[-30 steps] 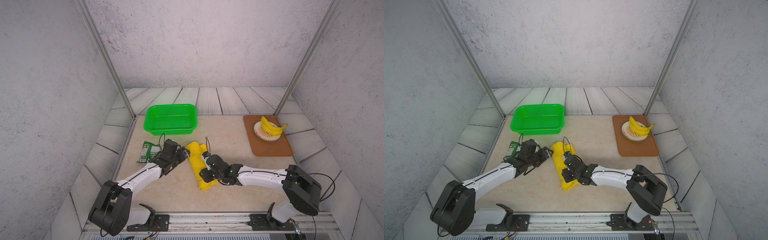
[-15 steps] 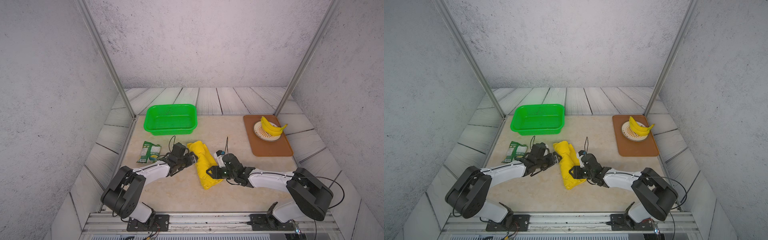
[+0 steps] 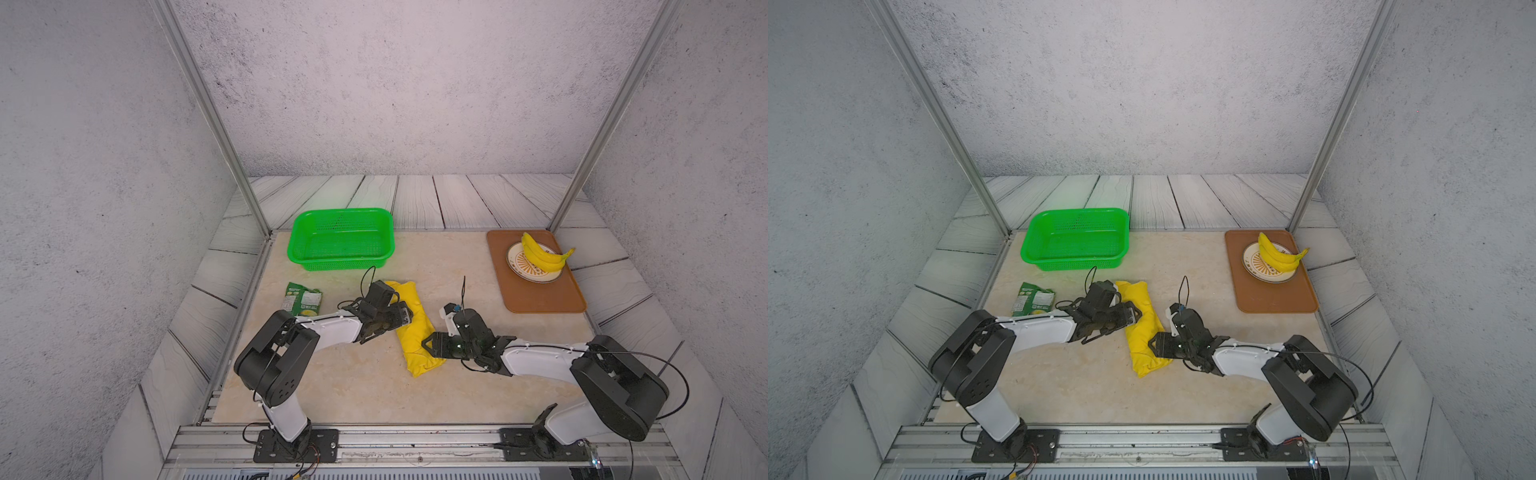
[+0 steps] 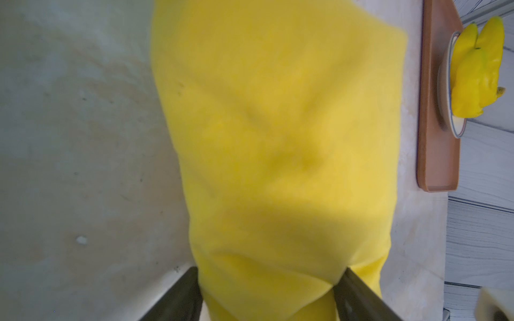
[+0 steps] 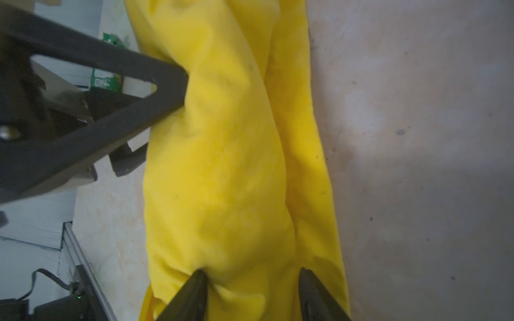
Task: Roll up the shorts
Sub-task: Roll the shorts at the center of the board.
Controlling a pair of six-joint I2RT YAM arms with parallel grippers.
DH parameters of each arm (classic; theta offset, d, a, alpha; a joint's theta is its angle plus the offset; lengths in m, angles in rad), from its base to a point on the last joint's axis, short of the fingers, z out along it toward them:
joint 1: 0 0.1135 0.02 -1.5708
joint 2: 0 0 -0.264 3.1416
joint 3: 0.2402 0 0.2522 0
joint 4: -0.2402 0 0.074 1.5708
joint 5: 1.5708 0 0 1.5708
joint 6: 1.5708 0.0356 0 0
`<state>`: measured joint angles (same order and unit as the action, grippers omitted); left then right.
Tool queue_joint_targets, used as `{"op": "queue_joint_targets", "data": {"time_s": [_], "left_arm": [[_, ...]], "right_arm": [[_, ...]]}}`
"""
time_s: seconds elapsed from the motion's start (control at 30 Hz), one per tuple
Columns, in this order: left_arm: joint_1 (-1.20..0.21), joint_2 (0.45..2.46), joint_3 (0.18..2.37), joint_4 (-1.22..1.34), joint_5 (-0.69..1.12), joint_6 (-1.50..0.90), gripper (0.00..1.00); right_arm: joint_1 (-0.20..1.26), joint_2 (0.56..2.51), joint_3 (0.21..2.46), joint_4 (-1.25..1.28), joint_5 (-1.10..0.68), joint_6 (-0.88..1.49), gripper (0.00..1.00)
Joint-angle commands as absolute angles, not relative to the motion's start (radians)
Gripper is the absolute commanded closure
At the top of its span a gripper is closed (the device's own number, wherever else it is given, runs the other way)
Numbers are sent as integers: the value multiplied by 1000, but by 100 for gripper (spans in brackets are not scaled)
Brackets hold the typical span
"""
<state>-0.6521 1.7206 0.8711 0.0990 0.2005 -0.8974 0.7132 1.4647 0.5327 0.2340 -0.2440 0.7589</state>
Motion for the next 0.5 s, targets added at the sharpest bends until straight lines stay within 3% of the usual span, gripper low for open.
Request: {"op": "queue_joint_targets", "data": {"time_s": [0.0, 0.23, 0.47], "left_arm": [[-675, 1768, 912, -9, 144, -875, 24], [-681, 1789, 929, -15, 136, -882, 26], [-683, 1793, 930, -25, 130, -887, 26]], "right_arm": [[703, 1413, 561, 137, -202, 718, 34], [675, 1333, 604, 36, -190, 681, 14], [611, 1496, 694, 54, -302, 672, 11]]}}
